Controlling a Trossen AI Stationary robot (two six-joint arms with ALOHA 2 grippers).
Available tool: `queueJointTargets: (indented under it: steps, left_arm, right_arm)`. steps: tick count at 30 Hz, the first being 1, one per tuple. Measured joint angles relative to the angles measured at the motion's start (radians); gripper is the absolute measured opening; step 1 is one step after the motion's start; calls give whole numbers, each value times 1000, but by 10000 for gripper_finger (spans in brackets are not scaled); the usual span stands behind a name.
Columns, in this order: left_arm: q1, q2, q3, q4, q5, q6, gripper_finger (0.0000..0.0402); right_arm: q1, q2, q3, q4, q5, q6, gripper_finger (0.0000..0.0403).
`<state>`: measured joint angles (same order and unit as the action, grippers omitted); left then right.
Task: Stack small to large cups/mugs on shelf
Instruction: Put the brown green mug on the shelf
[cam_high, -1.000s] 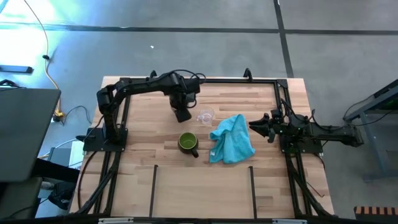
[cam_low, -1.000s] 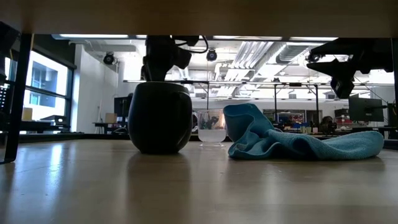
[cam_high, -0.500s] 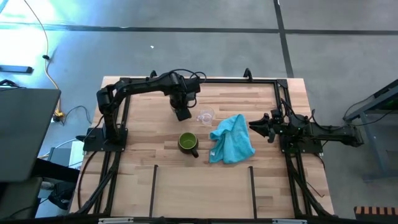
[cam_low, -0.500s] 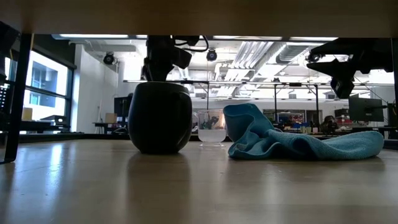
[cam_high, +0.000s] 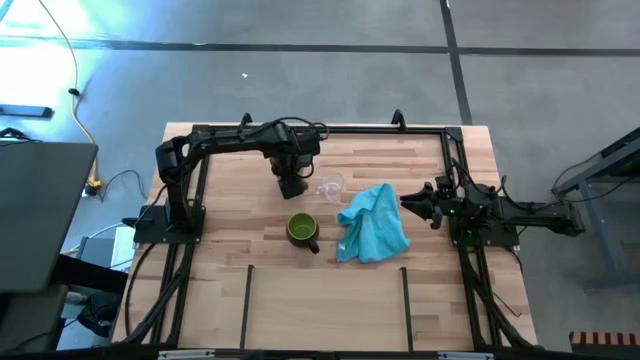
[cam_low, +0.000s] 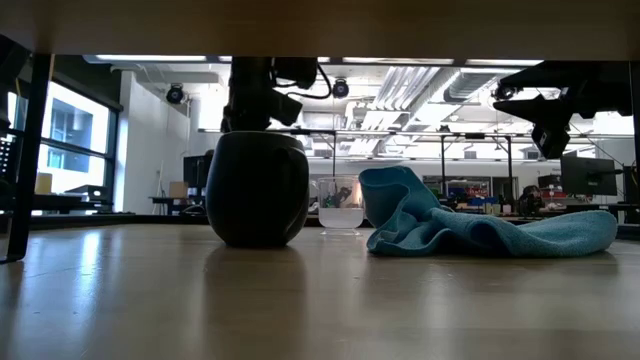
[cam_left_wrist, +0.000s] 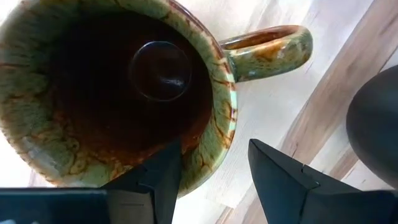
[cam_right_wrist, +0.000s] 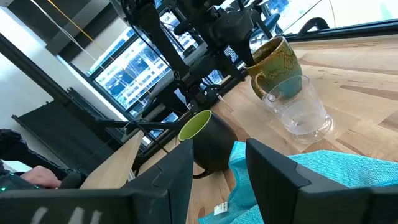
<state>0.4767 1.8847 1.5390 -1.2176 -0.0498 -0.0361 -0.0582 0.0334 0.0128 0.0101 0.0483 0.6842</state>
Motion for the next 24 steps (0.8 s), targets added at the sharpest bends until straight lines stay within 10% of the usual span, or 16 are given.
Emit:
queueJointTargets:
  steps: [9,19,24]
  left_arm:
    - [0,0,-2,34,-46,14,153]
    - [1,-2,-2,36,-52,45,15]
    - [1,-1,-3,36,-47,54,28]
  right_arm:
    - [0,0,0,0,0,0,140]
    - [0,0,0,0,0,-3,140]
    - [0,0,0,0,0,-9,140]
